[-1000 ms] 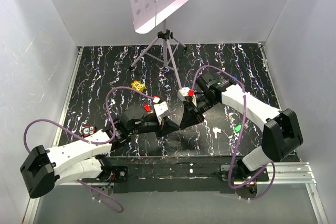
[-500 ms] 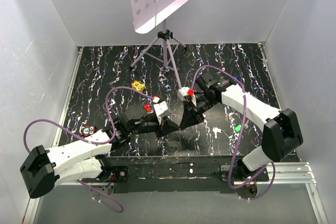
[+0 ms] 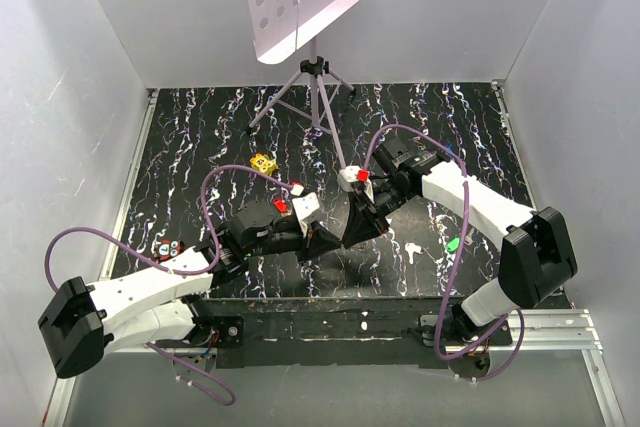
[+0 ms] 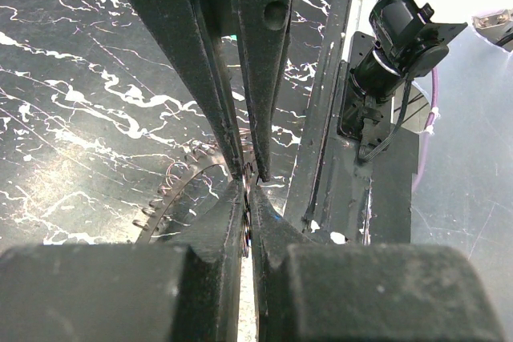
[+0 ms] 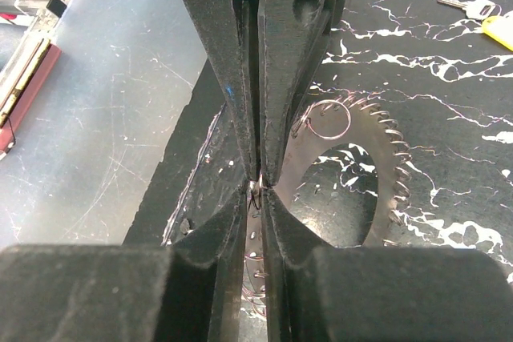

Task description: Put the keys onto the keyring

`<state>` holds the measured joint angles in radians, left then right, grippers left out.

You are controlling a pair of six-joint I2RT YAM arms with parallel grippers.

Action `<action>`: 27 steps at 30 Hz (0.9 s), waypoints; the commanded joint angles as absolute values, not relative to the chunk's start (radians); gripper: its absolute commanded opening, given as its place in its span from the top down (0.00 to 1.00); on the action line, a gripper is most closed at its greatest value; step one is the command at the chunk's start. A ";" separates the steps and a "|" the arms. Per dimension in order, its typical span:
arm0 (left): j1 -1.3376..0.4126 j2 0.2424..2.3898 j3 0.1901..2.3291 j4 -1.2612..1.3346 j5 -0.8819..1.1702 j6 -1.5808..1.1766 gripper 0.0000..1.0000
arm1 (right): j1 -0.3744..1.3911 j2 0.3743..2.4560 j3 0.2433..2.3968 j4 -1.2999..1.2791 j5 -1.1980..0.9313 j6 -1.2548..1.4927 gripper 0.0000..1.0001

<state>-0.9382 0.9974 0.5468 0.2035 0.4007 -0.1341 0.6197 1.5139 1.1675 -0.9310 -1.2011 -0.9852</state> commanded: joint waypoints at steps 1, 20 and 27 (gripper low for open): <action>-0.936 0.980 0.538 0.247 0.390 -0.130 1.00 | 0.629 1.509 1.180 -0.910 -1.247 -0.971 0.80; -0.936 0.968 0.531 0.259 0.312 -0.175 0.65 | 0.629 1.506 1.189 -0.920 -1.246 -0.969 0.99; -0.934 0.845 0.489 0.267 0.210 -0.224 0.02 | 0.629 1.506 1.190 -0.922 -1.246 -0.966 0.99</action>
<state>-0.9371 0.9287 0.5083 0.2462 0.2947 -0.1959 0.6235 1.5139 1.1675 -0.9157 -1.1984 -0.9676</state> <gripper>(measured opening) 0.979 0.022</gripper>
